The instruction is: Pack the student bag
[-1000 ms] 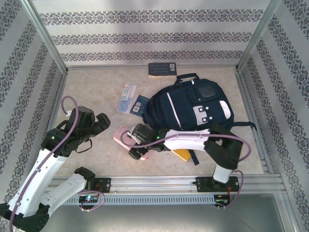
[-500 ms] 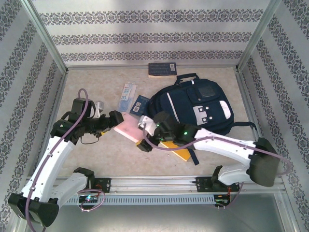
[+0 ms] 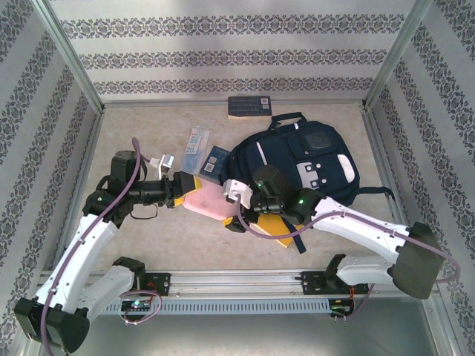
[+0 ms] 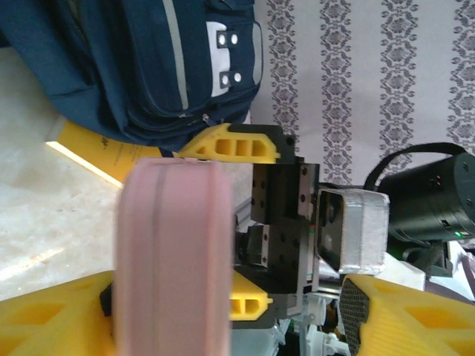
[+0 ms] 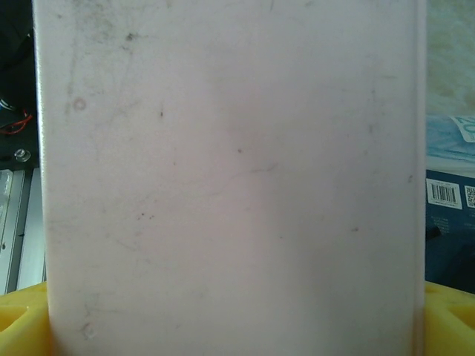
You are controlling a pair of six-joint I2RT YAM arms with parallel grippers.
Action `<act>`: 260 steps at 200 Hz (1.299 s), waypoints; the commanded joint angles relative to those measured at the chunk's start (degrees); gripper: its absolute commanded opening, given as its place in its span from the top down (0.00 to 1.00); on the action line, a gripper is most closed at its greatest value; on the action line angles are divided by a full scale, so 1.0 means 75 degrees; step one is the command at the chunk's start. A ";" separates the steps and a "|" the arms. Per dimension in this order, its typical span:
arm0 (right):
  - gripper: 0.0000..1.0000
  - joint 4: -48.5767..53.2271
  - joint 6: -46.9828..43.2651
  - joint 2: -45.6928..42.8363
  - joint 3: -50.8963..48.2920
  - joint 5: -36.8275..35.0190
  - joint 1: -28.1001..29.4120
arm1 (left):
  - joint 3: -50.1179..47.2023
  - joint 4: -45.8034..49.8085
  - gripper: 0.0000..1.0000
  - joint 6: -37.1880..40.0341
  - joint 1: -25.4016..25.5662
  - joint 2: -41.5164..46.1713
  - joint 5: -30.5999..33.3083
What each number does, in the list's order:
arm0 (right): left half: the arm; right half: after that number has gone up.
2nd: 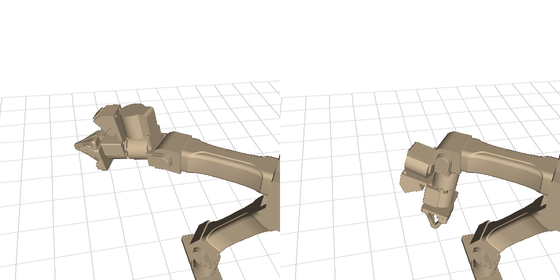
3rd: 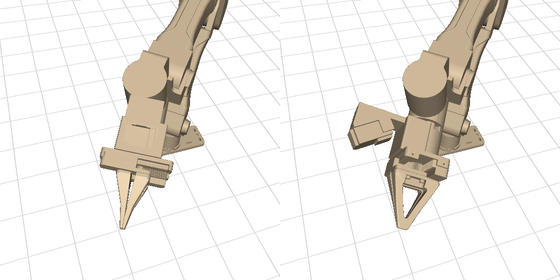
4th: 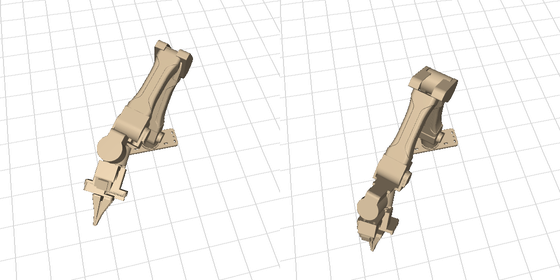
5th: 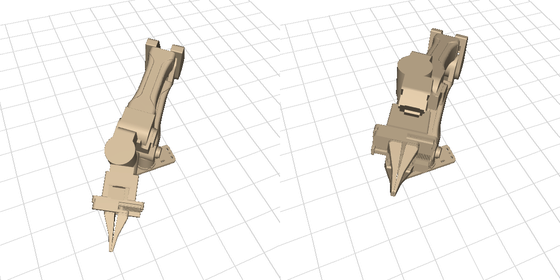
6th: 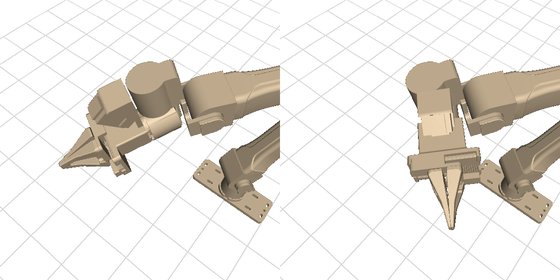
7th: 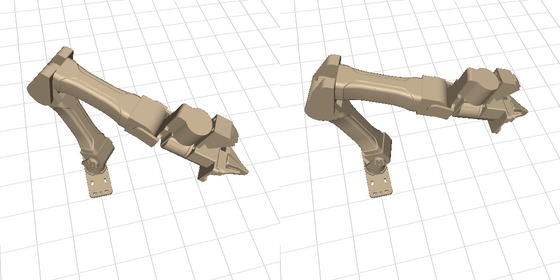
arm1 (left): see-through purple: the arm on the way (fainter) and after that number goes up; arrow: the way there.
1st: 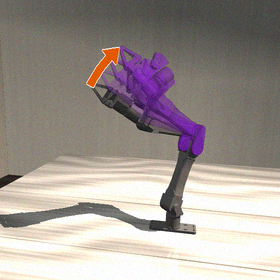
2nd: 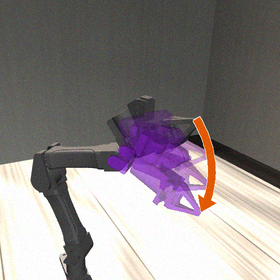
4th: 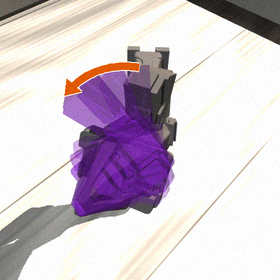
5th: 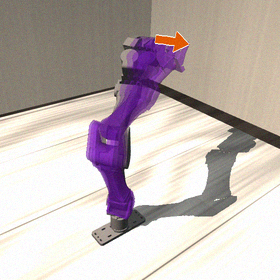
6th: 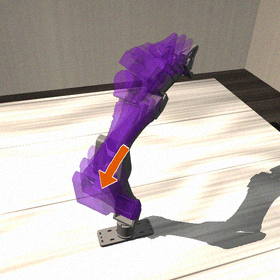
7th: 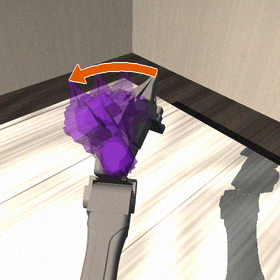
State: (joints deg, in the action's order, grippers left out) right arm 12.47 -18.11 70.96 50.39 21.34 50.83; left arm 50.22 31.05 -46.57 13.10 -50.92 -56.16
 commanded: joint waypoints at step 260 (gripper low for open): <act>0.02 0.1437 0.3357 -0.0565 0.1006 -0.2307 -0.1737 | 0.0476 0.1638 0.78 0.1384 0.0151 0.0238 0.3730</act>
State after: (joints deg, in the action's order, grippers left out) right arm 13.93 -1.76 63.00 53.12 9.17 41.28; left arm 52.23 42.83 -37.71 14.24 -49.78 -33.52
